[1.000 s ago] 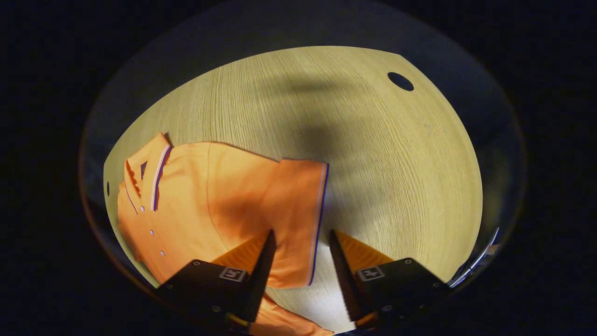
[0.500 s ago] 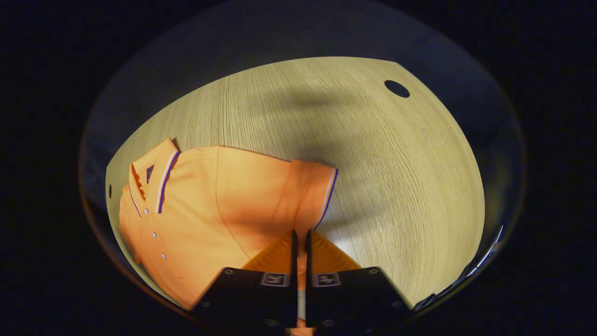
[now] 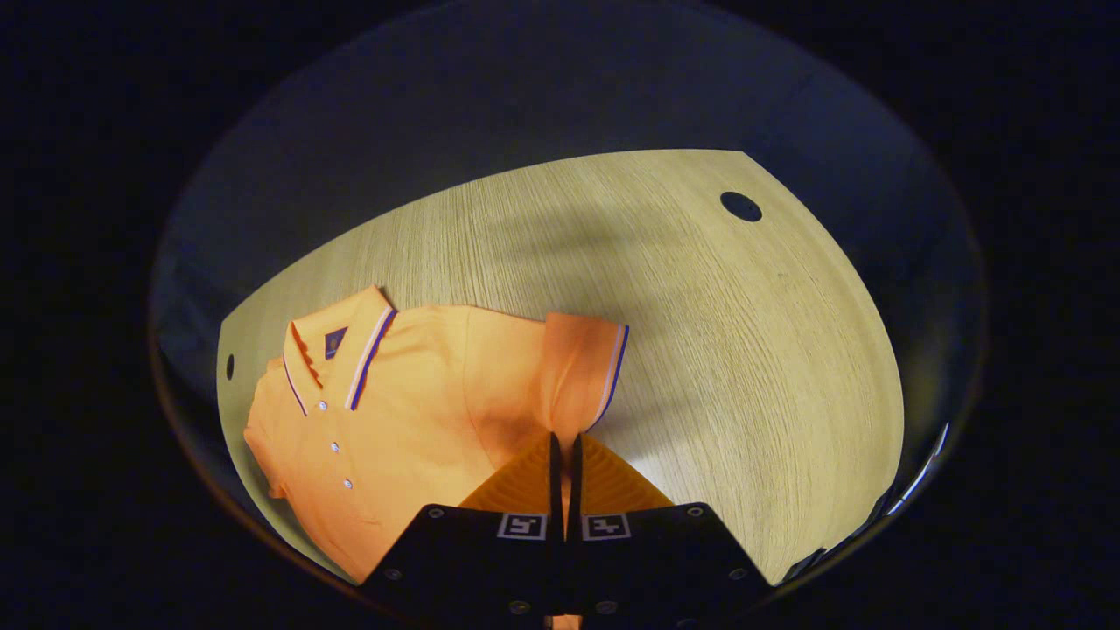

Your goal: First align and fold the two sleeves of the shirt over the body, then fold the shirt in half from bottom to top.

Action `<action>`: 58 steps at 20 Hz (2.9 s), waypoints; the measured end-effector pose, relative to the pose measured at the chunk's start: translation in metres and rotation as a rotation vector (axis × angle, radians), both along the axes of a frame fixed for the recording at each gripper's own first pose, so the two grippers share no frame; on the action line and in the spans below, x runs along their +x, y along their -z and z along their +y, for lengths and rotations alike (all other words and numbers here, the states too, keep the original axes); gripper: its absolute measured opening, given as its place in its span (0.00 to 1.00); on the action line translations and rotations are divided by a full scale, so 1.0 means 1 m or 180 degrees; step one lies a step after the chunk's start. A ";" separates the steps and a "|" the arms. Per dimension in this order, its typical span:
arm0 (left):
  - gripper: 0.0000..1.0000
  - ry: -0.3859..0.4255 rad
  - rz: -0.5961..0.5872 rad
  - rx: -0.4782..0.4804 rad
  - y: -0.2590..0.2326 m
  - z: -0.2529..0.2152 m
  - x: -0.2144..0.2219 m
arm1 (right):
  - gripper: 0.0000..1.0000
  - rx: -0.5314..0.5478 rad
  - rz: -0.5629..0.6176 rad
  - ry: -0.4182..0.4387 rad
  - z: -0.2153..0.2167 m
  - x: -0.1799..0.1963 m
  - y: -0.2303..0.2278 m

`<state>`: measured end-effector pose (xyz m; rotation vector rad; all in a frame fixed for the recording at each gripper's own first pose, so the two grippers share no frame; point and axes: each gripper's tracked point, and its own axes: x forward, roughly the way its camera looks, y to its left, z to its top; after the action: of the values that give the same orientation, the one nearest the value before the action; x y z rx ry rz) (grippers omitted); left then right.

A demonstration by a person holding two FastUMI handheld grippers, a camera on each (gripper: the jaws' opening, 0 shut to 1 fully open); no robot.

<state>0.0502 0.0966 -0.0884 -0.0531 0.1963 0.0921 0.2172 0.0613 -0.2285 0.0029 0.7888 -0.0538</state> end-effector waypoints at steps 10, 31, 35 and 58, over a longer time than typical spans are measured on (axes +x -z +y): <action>0.98 0.0097 -0.0147 -0.0035 -0.013 0.019 -0.021 | 0.00 -0.0593 -0.0351 -0.0522 0.061 -0.029 -0.030; 0.98 0.0174 -0.0109 -0.0155 0.001 0.051 -0.032 | 0.24 -0.0375 0.0031 -0.1413 0.200 -0.075 0.029; 0.98 0.0147 0.0007 -0.0189 0.016 0.051 -0.028 | 0.63 -0.0399 0.0020 -0.1467 0.203 -0.076 0.033; 0.98 0.0155 0.1748 -0.0621 0.128 -0.040 0.066 | 0.99 -0.0317 -0.0553 -0.1383 0.093 -0.110 -0.055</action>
<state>0.1162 0.0566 -0.2169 -0.2181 0.7550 0.0369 0.1074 0.1544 -0.1735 -0.2545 0.5986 0.3153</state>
